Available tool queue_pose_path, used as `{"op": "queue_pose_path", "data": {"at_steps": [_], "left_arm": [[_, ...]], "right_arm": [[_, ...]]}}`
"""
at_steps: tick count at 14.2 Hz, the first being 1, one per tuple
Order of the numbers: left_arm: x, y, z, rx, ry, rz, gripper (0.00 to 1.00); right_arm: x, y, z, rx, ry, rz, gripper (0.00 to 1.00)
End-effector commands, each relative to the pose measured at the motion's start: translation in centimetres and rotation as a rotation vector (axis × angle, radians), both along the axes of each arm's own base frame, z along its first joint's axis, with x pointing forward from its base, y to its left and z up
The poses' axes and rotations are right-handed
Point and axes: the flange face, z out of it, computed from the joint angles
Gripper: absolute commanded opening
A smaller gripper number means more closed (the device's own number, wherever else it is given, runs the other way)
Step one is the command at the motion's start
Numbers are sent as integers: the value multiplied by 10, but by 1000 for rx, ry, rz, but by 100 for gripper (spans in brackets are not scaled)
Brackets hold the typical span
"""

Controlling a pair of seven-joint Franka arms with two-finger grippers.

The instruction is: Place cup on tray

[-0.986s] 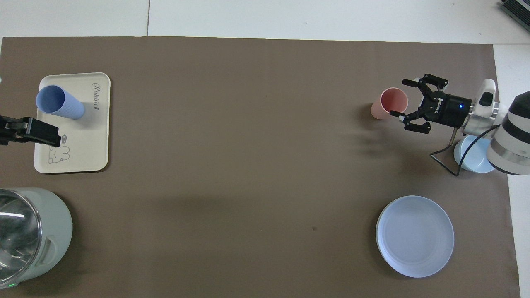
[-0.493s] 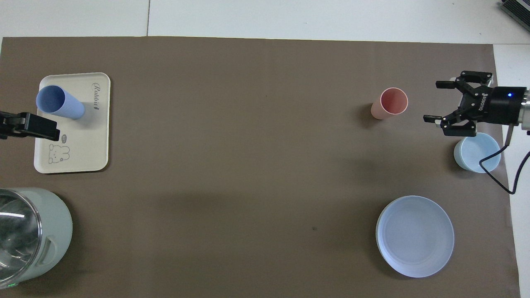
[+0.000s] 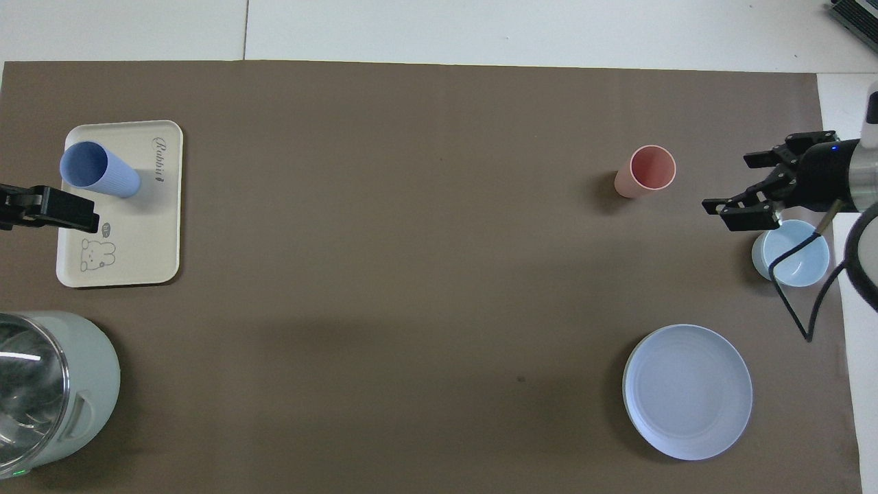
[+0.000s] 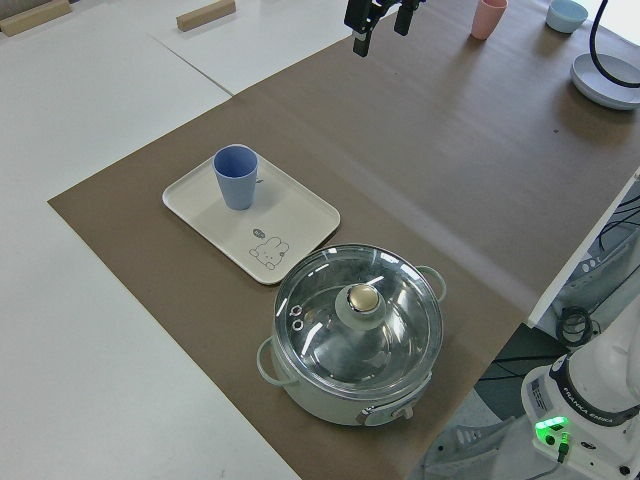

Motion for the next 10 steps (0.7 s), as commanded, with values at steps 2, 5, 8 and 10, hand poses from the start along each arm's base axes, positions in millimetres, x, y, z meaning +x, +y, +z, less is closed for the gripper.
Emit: {"op": "queue_pose_path", "data": {"at_steps": [2,5,8,10], "left_arm": [[-6,5,0,-14,-18,10,100],[-5,6,0,-14,-18,12,100],[-5,6,-1,-14,-16,12,100],[-6,7,-3,-14,-10,15,100]], "right_arm": [[-24,22,19,-116,123,-352,100],[-30,49,28,-179,129,-589,100],[-38,50,74,-200,160,-760,100],[-50,30,105,-198,232,-810,100]]}}
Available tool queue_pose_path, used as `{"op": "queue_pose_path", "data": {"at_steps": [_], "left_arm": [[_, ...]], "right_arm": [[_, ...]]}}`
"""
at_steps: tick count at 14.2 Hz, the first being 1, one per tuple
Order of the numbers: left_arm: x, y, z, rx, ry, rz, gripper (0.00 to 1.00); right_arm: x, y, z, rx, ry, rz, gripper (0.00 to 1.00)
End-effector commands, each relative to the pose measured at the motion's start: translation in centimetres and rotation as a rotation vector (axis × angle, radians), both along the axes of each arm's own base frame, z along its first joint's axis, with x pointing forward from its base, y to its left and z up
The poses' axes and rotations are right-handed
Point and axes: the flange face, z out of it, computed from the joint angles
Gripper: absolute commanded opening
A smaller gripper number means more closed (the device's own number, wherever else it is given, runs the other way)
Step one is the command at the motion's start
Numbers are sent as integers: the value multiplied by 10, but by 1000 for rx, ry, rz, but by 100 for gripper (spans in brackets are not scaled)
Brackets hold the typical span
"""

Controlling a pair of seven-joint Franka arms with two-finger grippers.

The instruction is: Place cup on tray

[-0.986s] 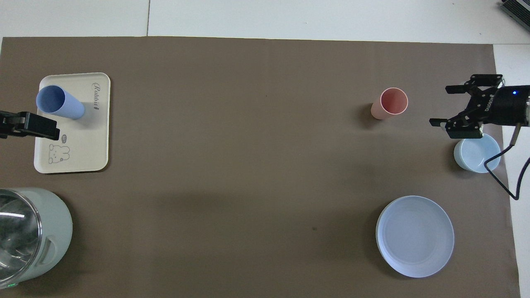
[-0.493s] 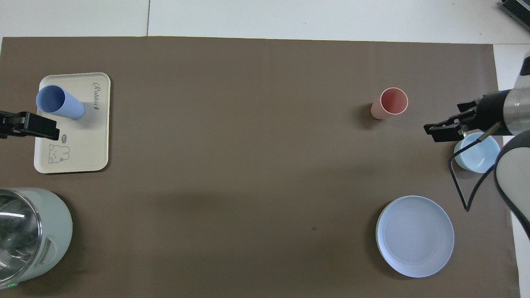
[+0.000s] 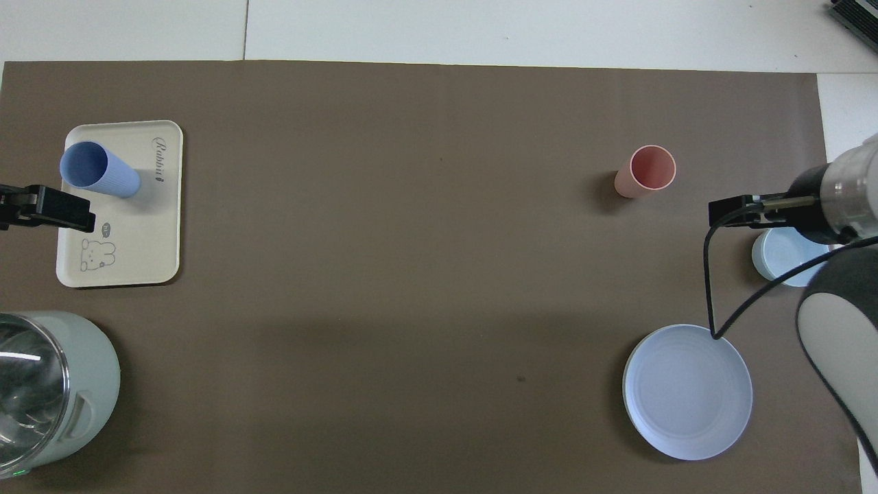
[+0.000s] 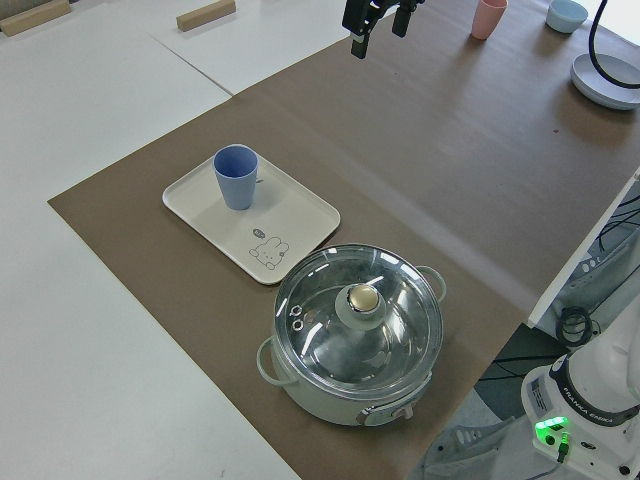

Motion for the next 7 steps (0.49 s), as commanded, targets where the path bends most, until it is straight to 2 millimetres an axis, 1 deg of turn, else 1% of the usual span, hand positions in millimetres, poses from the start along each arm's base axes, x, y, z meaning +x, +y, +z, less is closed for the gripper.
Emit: {"op": "queue_pose_path", "data": {"at_steps": [1,2,4,6,7], "left_arm": [[-7,4,-2,-13,-11,9,100],[-7,4,-2,-13,-12,11,100],[-7,4,-2,-13,-11,12,100],[-7,7,-3,-13,-9,15,100],[-7,7,-2,-13,-11,14,100]], "right_arm": [[-16,-30,50,16,49,-97,100],[-21,-41,59,39,72,-121,100],[-25,-56,57,94,107,-157,100],[-31,-59,49,99,121,-159,100],[-32,-60,52,99,115,-154,100]]}}
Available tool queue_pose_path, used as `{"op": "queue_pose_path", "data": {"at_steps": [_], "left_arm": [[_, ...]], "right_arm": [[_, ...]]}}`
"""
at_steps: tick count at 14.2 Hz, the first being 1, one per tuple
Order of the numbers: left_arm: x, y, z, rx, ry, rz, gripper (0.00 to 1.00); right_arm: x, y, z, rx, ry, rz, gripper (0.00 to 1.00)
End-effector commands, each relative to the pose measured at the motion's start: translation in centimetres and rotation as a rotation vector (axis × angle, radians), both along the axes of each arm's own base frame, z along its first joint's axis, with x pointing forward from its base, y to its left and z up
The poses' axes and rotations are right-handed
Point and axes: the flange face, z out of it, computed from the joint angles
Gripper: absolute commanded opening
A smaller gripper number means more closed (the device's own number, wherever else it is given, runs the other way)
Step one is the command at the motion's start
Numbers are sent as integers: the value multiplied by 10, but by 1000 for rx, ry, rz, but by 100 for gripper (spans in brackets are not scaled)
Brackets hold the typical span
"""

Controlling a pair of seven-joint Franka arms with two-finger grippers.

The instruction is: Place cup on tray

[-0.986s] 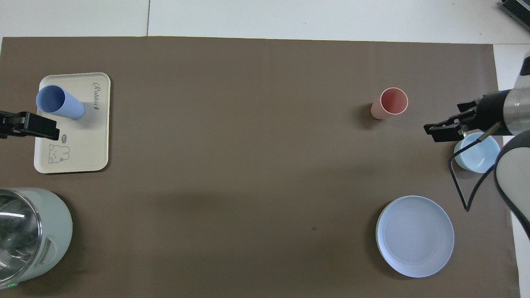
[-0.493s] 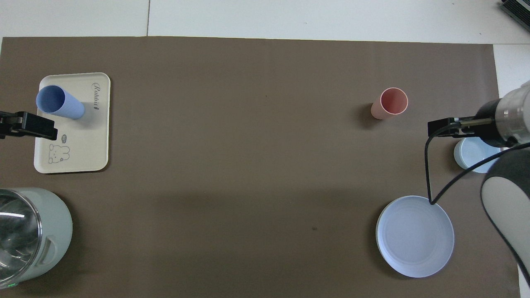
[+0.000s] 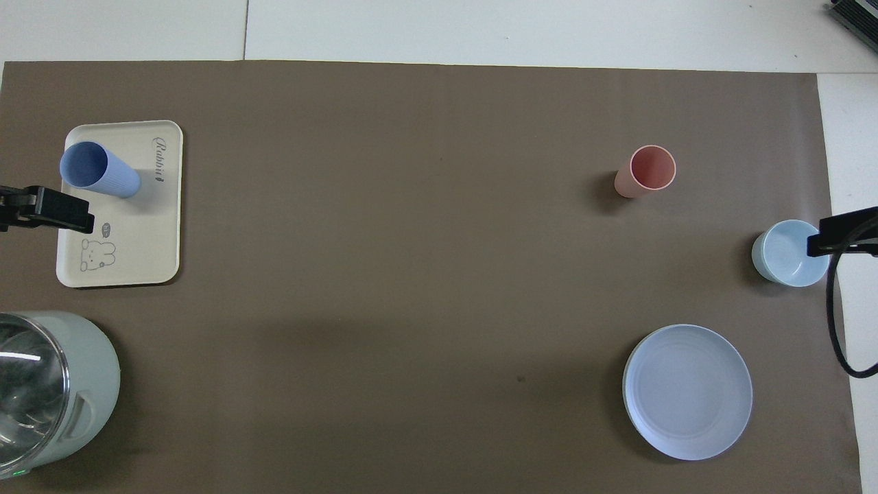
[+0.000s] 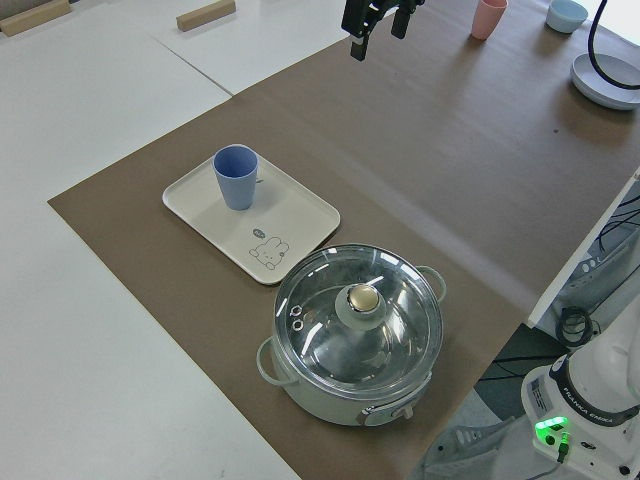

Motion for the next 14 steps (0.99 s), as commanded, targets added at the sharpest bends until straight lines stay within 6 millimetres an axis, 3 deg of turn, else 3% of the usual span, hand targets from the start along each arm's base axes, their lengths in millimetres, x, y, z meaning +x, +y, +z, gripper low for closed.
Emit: {"op": "queue_pose_path", "data": {"at_steps": [1,3,6,7,9,12,14], "left_arm": [[-7,4,-1,-14,-14,8,100],[-6,4,1,-12,-18,5,100],[-7,4,0,-12,-17,8,100],[-8,4,-1,-12,-5,11,100],[-8,3,-1,-12,-8,5,100],[-9,1,-1,-13,3,5,100],[-12,0,-1,-12,23,2,100]], "right_arm": [[-4,1,-1,26,9,-7,100],[-6,12,-4,-11,17,42,100],[6,5,-17,-17,42,92,100],[10,-10,-24,-7,51,64,100],[9,-14,-23,-6,46,59,100],[8,-7,-21,-8,49,74,100],[6,10,-18,-10,47,94,100]]}}
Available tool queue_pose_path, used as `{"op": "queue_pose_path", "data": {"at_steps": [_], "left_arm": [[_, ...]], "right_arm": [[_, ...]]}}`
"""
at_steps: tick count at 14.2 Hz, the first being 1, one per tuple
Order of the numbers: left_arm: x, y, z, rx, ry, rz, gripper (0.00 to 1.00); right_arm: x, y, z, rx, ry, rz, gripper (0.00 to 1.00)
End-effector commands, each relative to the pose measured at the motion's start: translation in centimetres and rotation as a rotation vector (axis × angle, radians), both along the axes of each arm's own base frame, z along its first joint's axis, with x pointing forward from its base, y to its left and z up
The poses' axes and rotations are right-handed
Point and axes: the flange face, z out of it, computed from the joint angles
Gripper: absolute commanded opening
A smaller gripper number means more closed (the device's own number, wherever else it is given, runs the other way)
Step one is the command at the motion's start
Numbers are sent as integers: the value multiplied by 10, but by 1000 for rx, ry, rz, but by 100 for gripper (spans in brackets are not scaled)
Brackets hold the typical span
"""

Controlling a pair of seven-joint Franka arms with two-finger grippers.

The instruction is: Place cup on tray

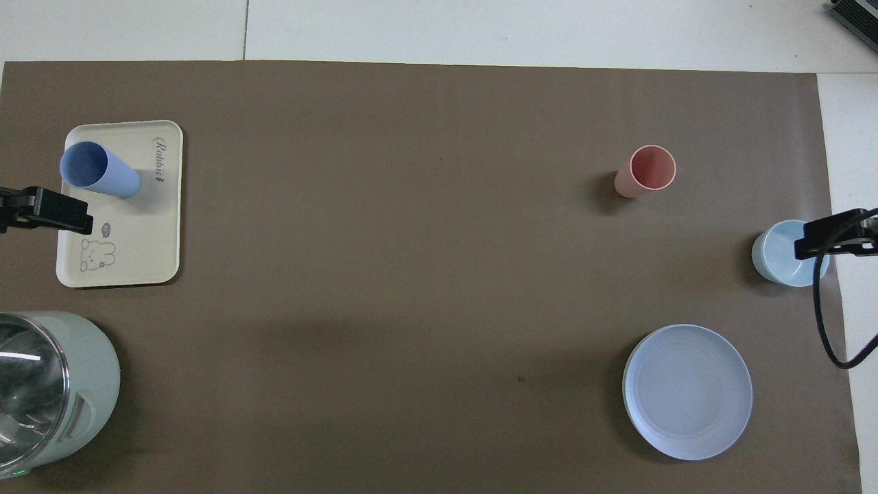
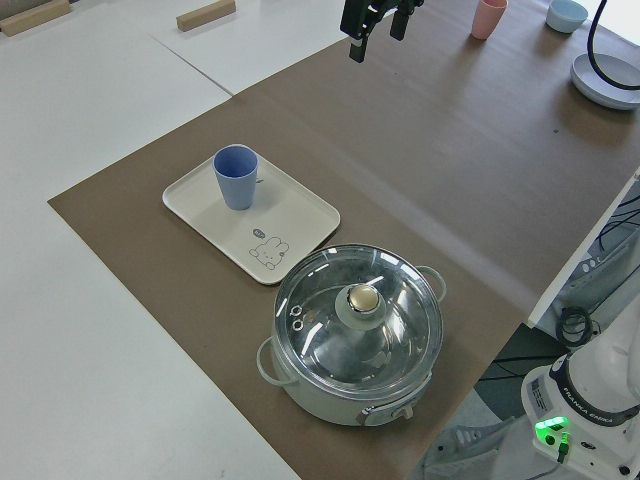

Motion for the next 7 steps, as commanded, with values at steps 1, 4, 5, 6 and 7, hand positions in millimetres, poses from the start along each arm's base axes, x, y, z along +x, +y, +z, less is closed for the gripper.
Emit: {"op": "queue_pose_path", "data": {"at_steps": [1,4,5,6,7], "left_arm": [[-12,-3,1,-12,17,-2,100],[-12,-5,3,-11,21,-5,100],[-12,-5,4,-11,18,-5,100],[-12,-5,3,-12,20,-6,100],[-12,-4,4,-12,15,-3,100]], "right_arm": [[-5,14,5,-7,-1,32,100],[-6,12,6,-2,1,32,100],[-7,14,8,-2,-4,30,100],[-7,14,9,-2,-7,27,100],[-8,14,8,-2,-8,24,100]]}}
